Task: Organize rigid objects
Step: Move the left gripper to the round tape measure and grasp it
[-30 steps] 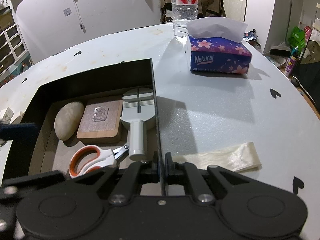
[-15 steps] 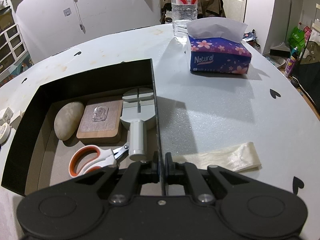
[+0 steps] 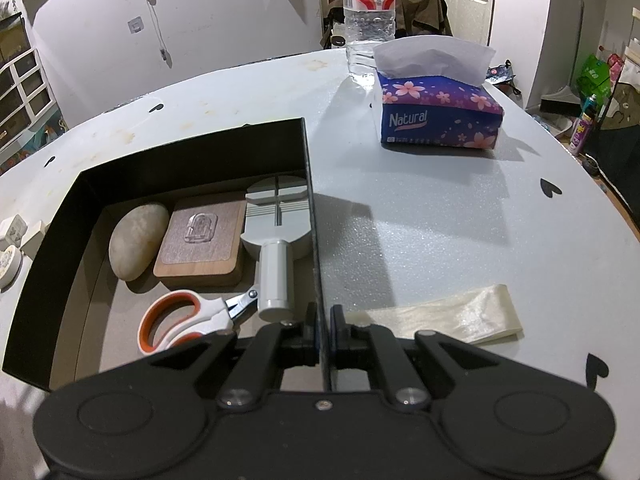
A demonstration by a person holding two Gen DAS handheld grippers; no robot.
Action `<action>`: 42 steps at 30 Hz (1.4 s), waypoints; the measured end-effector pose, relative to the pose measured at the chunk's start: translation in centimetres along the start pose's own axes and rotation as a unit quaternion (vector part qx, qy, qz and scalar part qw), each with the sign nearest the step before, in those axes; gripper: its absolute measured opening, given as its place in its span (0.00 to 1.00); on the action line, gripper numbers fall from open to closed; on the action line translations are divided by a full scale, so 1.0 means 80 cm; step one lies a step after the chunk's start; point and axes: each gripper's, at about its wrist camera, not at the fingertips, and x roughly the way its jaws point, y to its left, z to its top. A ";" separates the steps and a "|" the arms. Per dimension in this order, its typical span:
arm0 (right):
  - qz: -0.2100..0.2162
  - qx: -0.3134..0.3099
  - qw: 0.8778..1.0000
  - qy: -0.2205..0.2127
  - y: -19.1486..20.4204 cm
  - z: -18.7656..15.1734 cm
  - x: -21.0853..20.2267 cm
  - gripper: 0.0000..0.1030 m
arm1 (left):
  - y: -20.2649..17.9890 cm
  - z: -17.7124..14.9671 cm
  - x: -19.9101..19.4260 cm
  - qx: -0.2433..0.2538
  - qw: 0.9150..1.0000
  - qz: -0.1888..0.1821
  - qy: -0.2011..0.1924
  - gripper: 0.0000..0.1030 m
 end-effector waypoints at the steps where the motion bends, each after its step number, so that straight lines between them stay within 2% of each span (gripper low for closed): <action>1: 0.000 0.000 1.000 0.000 0.000 0.000 0.000 0.06 | 0.005 -0.002 0.005 -0.003 1.000 0.011 0.000 1.00; 3: 0.000 0.000 1.000 0.000 0.000 0.000 0.000 0.06 | 0.015 -0.007 0.015 -0.010 1.000 0.028 0.000 0.98; 9: -0.001 0.000 1.000 0.001 0.001 0.000 0.000 0.06 | 0.026 -0.018 0.048 -0.026 0.999 0.038 0.022 0.79; 14: -0.004 0.001 1.000 0.000 0.002 0.000 0.000 0.06 | 0.027 -0.011 0.062 -0.028 0.999 0.039 0.021 0.77; 16: -0.003 0.001 1.000 0.000 0.002 0.000 0.000 0.06 | 0.030 -0.008 0.067 -0.031 0.998 0.044 0.018 0.71; 19: -0.004 0.002 1.000 -0.001 0.002 0.000 0.000 0.07 | 0.033 -0.006 0.069 -0.033 0.998 0.055 0.015 0.54; 31: -0.004 0.002 1.000 -0.001 0.002 -0.001 0.001 0.07 | 0.029 -0.008 0.064 -0.023 0.998 0.052 0.015 0.54; 33: -0.004 0.002 1.000 -0.002 0.002 -0.001 0.001 0.07 | 0.021 -0.013 0.056 -0.011 0.999 0.037 0.017 0.54; 37: -0.004 0.002 1.000 -0.002 0.002 -0.001 0.001 0.07 | 0.001 -0.019 0.030 -0.003 1.000 -0.021 0.021 0.54; 42: -0.004 0.002 1.000 -0.002 0.002 -0.001 0.001 0.07 | -0.025 -0.007 -0.012 0.007 0.996 -0.092 -0.006 0.54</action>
